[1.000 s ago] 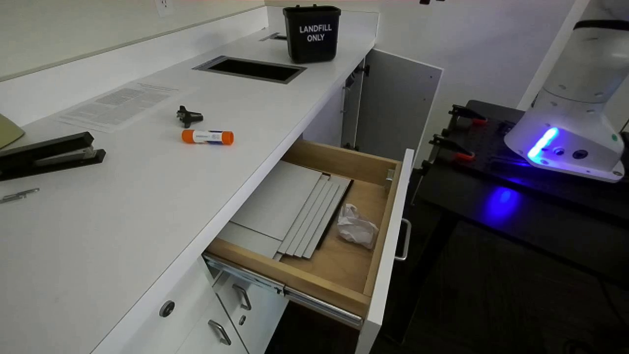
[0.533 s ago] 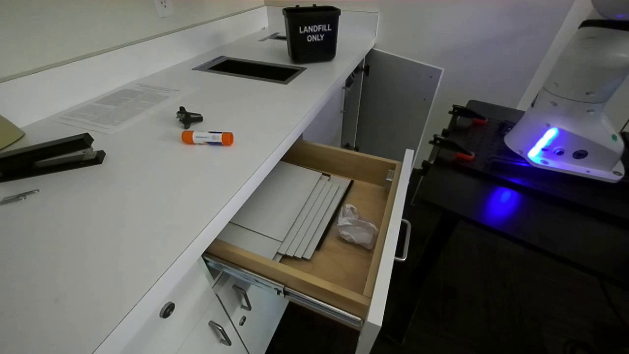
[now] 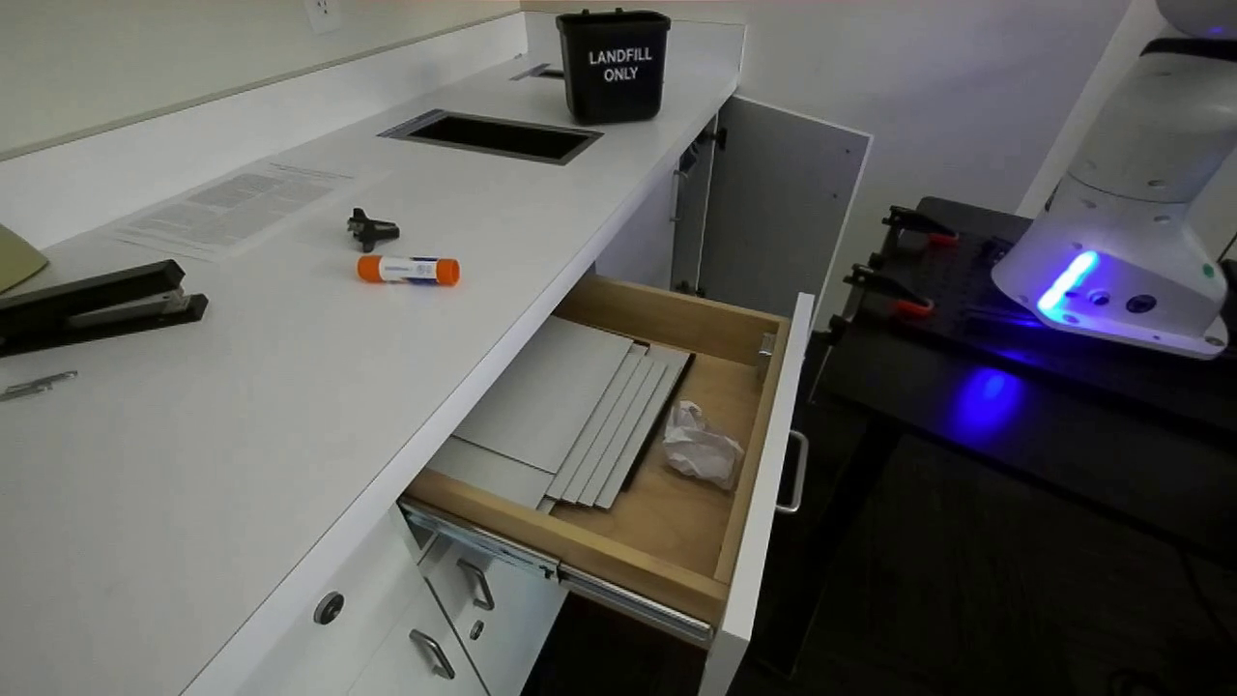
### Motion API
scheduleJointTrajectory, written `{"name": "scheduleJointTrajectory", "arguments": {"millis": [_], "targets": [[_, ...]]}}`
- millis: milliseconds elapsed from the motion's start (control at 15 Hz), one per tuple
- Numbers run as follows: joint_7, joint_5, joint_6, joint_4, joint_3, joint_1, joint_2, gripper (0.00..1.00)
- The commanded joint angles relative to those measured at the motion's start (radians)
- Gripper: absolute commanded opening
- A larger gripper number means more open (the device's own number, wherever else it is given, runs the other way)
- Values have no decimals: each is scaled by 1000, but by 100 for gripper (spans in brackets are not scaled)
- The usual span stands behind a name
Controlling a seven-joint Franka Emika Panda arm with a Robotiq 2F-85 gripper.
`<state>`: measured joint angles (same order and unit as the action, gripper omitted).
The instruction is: Close the open cabinet door on the right
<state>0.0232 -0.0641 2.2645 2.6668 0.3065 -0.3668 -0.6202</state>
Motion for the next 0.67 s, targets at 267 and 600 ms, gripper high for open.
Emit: {"name": "scheduleJointTrajectory", "arguments": {"millis": [267,600], "targets": [[116,149,19,-235,88,-27,274,100],[131,310,37,-429,199,-43,553,100]]}}
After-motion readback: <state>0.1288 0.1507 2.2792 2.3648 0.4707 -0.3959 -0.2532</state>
